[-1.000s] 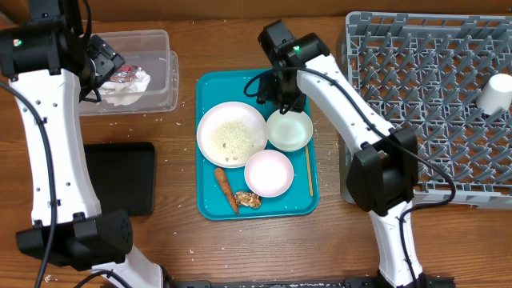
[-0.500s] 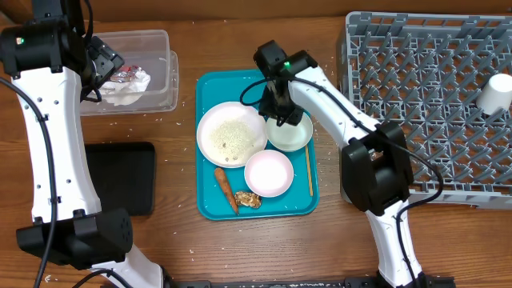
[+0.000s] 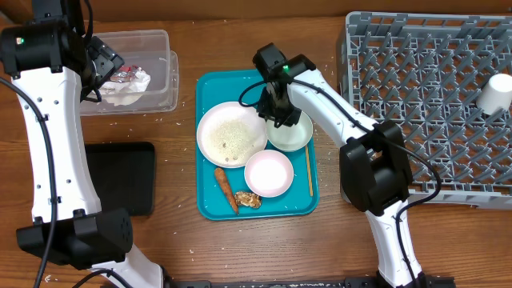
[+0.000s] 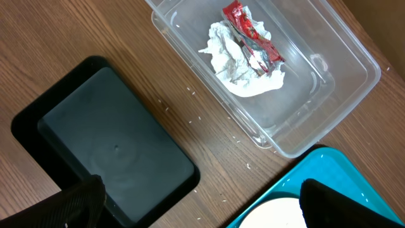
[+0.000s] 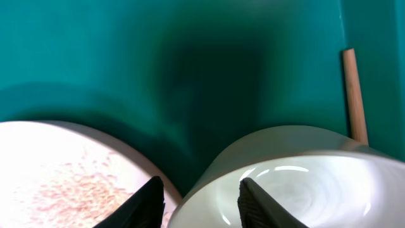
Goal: Sort waste into correct bins and load items into the dishwasher
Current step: 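Grasp the small white bowl rim with the right gripper and lift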
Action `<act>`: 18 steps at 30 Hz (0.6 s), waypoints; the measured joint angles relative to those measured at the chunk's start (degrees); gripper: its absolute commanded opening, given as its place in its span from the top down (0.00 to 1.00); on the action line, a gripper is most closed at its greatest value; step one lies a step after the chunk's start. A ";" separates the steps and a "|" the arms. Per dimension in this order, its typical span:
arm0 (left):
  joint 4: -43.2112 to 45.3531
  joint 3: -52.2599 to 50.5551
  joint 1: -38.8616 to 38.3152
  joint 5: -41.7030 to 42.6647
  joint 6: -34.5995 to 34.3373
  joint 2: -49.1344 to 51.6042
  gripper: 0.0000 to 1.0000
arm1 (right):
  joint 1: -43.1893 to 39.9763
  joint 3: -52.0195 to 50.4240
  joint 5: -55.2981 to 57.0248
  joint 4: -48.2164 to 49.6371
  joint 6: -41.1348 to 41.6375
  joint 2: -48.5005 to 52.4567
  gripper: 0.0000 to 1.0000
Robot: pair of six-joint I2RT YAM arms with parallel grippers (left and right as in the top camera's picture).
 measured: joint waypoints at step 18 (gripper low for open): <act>-0.02 0.00 0.00 -0.02 0.00 0.00 0.00 | 0.28 7.58 0.57 -8.37 -0.02 0.00 0.96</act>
